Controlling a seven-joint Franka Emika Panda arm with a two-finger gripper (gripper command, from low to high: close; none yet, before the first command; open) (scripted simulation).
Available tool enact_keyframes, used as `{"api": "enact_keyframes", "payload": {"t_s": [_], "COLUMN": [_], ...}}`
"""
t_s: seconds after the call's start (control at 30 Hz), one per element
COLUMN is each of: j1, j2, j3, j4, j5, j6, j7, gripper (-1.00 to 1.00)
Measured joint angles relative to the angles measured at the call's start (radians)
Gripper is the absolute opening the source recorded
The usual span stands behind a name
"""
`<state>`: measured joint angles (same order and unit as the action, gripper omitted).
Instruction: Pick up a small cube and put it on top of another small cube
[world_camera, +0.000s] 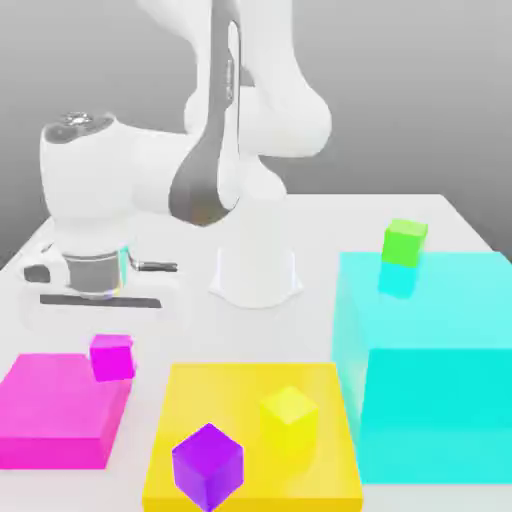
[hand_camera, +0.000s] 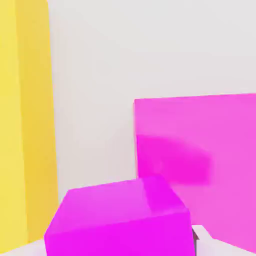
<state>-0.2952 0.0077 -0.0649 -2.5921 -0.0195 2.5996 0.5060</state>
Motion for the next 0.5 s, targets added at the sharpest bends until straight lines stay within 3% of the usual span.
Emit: {"api": "enact_keyframes", "payload": {"t_s": [0.23, 0.37, 0.4, 0.5], "j1": [0.152, 0.165, 0.166, 0.166], "j2": [0.042, 0.150, 0.168, 0.168], "j3": [0.098, 0.101, 0.100, 0.100], "j4": [0.255, 0.268, 0.264, 0.264], "j5": [0.019, 0.015, 0.013, 0.013], "j6": [-0.212, -0.117, -0.096, -0.096], "j7": [0.229, 0.268, 0.271, 0.271], "gripper": [-1.00, -1.00, 1.00, 1.00]}}
